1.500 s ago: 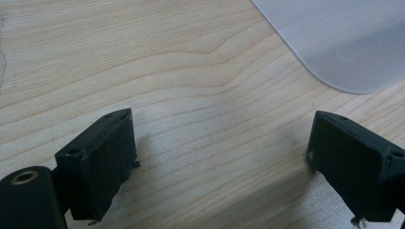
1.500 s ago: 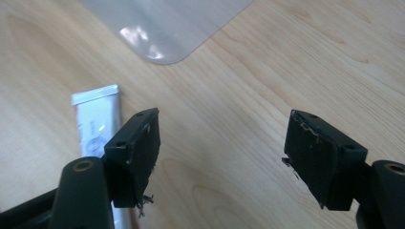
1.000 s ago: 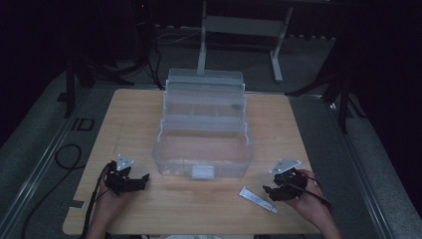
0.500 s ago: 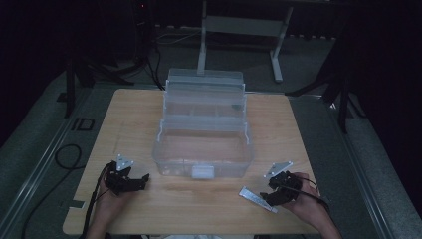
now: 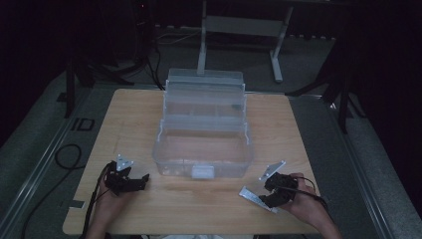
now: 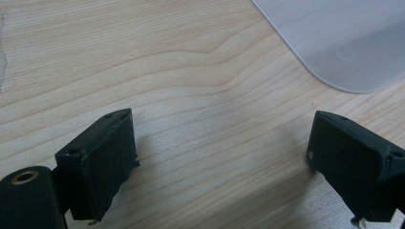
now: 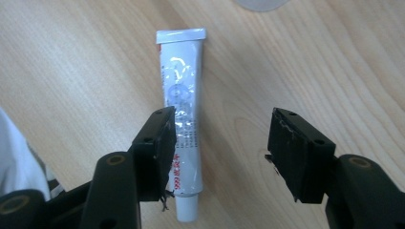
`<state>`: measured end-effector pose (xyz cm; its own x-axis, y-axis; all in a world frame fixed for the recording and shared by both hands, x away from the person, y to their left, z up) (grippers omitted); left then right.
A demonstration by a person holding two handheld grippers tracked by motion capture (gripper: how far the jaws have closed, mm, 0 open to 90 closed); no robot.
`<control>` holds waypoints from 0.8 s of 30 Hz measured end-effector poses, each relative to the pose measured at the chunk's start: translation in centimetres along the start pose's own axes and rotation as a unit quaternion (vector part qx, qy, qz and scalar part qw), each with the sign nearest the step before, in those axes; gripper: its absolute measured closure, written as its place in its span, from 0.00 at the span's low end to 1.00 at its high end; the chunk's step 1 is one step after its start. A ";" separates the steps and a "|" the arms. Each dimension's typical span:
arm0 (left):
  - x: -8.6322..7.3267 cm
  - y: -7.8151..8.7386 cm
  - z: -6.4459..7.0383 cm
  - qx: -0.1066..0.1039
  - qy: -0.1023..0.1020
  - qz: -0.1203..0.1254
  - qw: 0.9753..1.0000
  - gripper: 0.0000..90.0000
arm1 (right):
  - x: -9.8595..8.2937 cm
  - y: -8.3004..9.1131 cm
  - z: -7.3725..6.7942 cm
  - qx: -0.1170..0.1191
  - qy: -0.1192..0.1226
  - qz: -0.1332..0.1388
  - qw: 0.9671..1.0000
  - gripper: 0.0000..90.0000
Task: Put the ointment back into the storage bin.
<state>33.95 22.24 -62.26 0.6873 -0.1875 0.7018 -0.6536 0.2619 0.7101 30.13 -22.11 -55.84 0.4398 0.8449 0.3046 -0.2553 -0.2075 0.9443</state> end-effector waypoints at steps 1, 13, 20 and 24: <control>0.0 0.0 0.0 0.000 0.000 0.000 1.000 0.11 | 0.0 -0.1 -0.1 0.003 0.001 -0.003 1.000 0.50; 0.0 0.0 0.0 0.000 0.000 0.000 1.000 0.11 | 0.4 -0.9 -1.0 0.029 0.022 -0.056 0.998 0.63; 0.0 0.0 0.0 0.000 0.000 0.000 1.000 0.11 | 0.5 -1.4 -1.4 0.041 0.033 -0.081 0.995 0.64; 0.0 0.0 0.0 0.000 0.000 0.000 1.000 0.11 | 0.5 -1.8 -1.6 0.042 0.043 -0.096 0.994 0.65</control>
<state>33.94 22.24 -62.26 0.6873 -0.1874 0.7018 -0.6536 0.2619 0.7101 29.43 -20.58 -57.60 0.3970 0.9112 0.1101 -0.0993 -0.0766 0.9921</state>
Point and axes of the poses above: each handheld gripper's, and its own axes: y roughly backward along the jaws, x roughly out of its top, z roughly to its right, the point moved 8 cm from there along -y, roughly forward along the jaws, and after that the axes turned 4 degrees about y, right-handed, at the moved point
